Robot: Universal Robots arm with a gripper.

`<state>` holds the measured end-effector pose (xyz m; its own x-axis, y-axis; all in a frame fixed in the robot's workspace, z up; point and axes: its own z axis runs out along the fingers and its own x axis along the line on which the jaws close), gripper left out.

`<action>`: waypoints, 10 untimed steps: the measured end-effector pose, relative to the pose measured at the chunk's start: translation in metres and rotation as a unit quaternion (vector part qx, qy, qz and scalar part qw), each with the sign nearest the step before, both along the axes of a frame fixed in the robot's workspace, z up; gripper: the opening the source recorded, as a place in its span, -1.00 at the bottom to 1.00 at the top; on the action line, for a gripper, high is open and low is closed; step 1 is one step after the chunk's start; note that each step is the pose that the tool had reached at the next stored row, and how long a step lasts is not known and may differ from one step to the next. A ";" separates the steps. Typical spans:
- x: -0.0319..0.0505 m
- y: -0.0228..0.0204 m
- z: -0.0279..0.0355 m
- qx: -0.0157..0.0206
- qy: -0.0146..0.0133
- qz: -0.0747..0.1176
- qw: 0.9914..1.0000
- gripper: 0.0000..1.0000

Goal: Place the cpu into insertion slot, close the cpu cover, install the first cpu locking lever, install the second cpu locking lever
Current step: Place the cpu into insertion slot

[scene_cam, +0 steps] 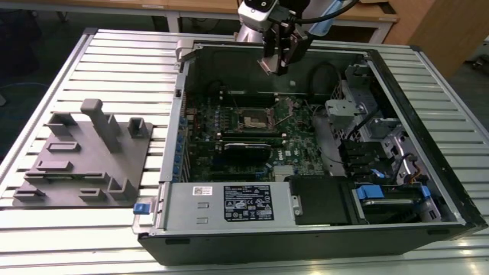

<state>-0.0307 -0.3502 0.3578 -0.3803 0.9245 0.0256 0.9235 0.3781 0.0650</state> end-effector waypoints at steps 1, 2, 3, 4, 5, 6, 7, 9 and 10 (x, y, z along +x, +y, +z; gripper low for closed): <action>0.0000 0.0000 0.0000 0.000 0.000 0.000 1.000 0.08; 0.0000 0.0000 0.0000 0.000 0.000 0.000 1.000 0.08; 0.0000 0.0000 0.0000 0.000 0.000 0.000 1.000 0.08; -0.0002 0.0000 -0.0001 0.000 0.000 0.000 1.000 0.08; -0.0006 0.0000 -0.0002 0.000 0.000 -0.001 1.000 0.08; -0.0007 0.0000 -0.0004 0.000 0.000 -0.002 1.000 0.08; -0.0011 0.0000 -0.0007 0.000 0.000 -0.005 1.000 0.08; -0.0016 0.0000 -0.0011 0.000 0.000 -0.016 1.000 0.08; -0.0019 0.0000 -0.0016 0.000 0.000 -0.023 1.000 0.08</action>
<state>-0.0325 -0.3502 0.3562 -0.3378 0.9409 0.0256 0.9398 0.3356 0.0650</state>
